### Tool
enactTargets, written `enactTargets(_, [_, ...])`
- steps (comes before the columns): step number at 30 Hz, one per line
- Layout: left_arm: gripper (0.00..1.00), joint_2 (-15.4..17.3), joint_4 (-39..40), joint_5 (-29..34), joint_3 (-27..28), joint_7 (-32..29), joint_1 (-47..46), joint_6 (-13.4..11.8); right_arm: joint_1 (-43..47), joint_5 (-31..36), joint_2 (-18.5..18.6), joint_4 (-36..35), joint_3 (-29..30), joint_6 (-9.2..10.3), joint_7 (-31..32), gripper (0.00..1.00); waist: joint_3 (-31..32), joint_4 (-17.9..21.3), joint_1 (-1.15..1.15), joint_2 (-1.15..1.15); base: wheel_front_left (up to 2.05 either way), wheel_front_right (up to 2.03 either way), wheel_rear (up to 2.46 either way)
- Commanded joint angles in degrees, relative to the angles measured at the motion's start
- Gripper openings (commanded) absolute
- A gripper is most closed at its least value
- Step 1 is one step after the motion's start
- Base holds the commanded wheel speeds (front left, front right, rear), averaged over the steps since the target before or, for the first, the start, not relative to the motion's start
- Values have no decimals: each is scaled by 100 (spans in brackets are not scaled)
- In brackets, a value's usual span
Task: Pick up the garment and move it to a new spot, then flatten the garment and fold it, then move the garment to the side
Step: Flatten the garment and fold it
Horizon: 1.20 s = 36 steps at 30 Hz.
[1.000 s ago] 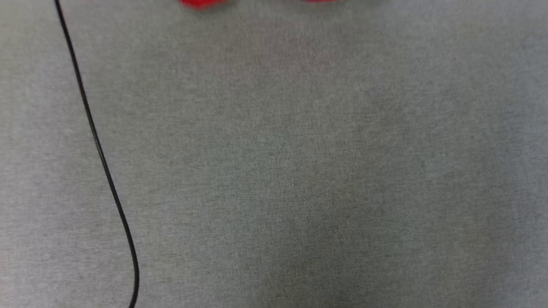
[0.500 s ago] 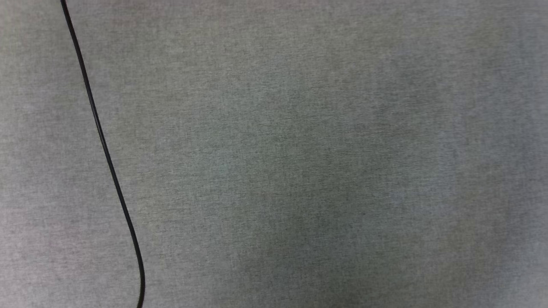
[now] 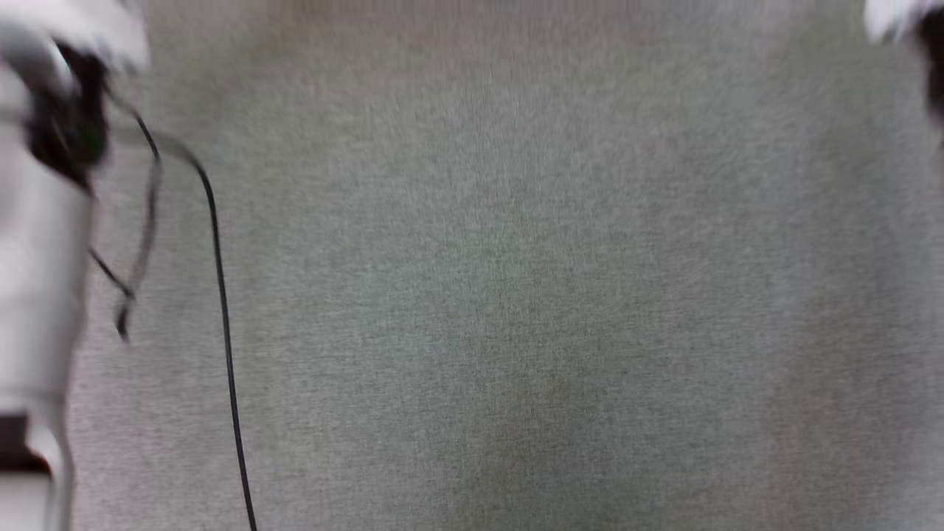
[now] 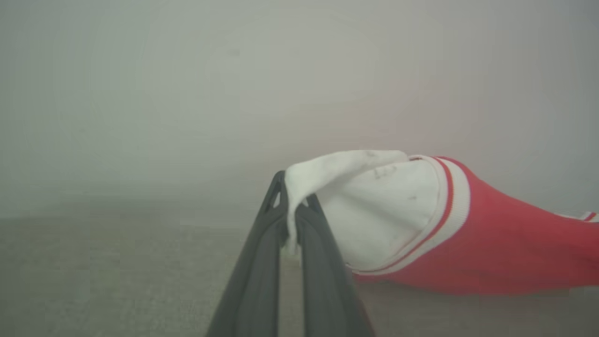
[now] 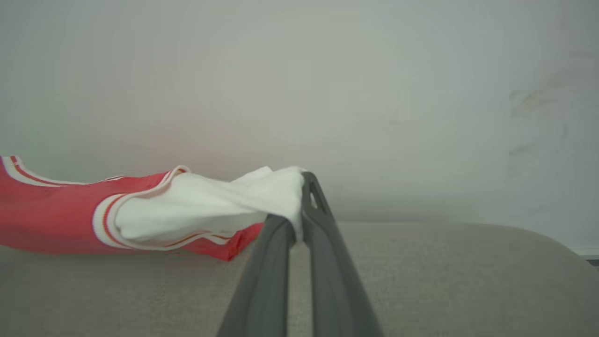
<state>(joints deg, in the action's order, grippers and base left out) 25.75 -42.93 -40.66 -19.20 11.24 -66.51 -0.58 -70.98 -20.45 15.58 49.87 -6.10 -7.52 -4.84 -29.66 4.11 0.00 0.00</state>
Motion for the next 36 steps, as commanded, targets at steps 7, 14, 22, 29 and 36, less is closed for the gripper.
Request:
enactTargets(7, [0,-73,294,-219,115,293,1763,4,1867,-453,145,-629,-107,7,4,0,997,-82,0,0,0,0,0])
enactTargets(14, [0,-171,859,-390,282,374,3467,-167,3583,-612,61,-1348,182,7,155,0,1673,-108,0,0,0,0,0])
enactTargets(22, [0,-80,1793,-396,326,340,5256,-626,5369,-446,-235,-2335,800,7,597,0,2326,-102,0,0,0,0,0])
enactTargets(29, [0,21,2729,-507,322,109,6498,-1091,6715,-304,-683,-3148,1449,7,1046,0,2625,-179,0,0,0,0,0])
enactTargets(36, [0,42,3539,-525,232,-126,7312,-1462,7815,4,-1084,-3810,1882,7,1398,0,2748,-227,0,0,0,0,0])
